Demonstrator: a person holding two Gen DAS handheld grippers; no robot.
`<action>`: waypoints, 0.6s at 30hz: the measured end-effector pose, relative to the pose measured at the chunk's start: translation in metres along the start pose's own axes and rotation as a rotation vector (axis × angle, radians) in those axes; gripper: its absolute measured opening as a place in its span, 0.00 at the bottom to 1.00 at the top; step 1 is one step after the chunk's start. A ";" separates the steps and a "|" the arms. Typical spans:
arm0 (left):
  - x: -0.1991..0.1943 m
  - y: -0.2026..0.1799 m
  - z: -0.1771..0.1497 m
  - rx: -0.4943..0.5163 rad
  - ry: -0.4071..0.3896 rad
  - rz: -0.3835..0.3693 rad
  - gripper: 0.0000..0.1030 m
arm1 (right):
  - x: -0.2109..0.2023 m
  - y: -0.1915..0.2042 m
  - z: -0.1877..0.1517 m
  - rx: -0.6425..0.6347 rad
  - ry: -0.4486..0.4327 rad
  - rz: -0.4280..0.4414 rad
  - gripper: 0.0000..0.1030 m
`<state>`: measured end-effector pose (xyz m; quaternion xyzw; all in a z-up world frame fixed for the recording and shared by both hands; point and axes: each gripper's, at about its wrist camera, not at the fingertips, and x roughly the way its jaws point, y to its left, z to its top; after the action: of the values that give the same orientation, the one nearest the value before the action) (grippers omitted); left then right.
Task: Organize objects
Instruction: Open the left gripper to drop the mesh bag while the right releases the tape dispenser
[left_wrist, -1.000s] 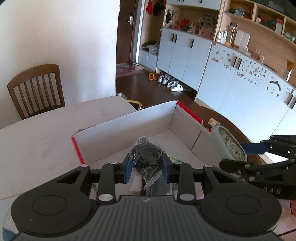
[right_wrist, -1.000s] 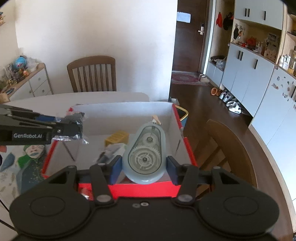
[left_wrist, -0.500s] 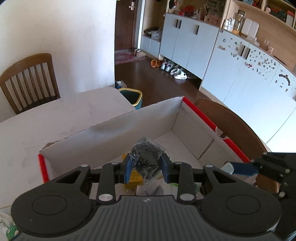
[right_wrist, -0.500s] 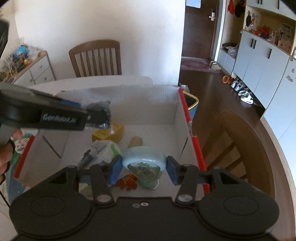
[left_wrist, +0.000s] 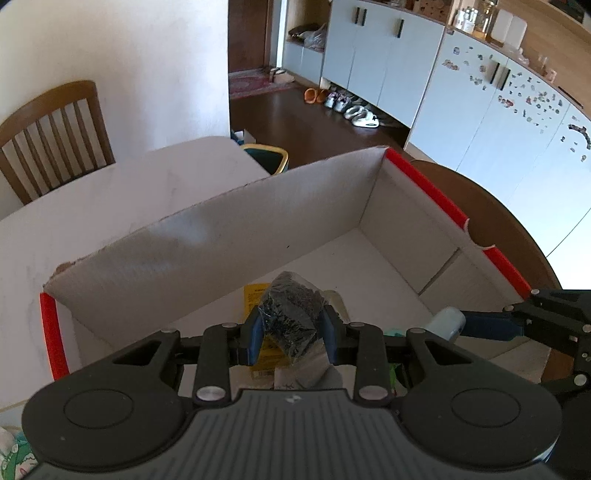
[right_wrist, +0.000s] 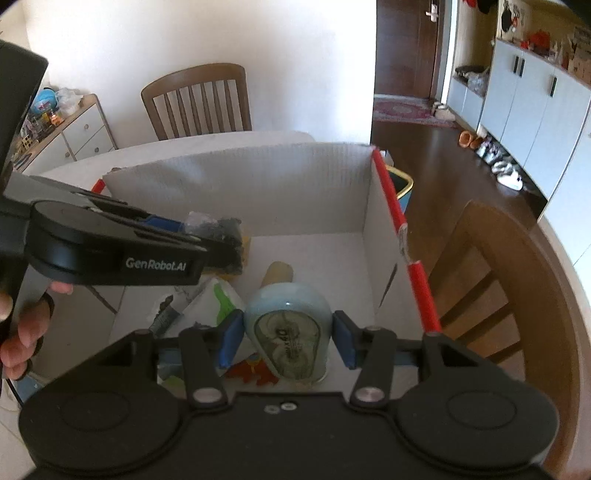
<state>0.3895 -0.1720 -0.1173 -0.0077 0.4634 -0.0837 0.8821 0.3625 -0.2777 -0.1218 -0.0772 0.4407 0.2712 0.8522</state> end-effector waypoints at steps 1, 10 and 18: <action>0.001 0.001 -0.001 -0.006 0.002 0.000 0.31 | 0.000 -0.001 0.001 0.004 0.000 0.000 0.49; 0.005 0.011 -0.005 -0.067 0.025 -0.020 0.44 | -0.003 -0.004 0.003 0.039 -0.010 0.019 0.61; -0.006 0.013 -0.010 -0.079 0.001 -0.031 0.58 | -0.013 -0.005 0.000 0.060 -0.010 0.024 0.63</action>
<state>0.3796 -0.1575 -0.1193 -0.0498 0.4668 -0.0789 0.8794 0.3596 -0.2873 -0.1122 -0.0452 0.4451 0.2684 0.8531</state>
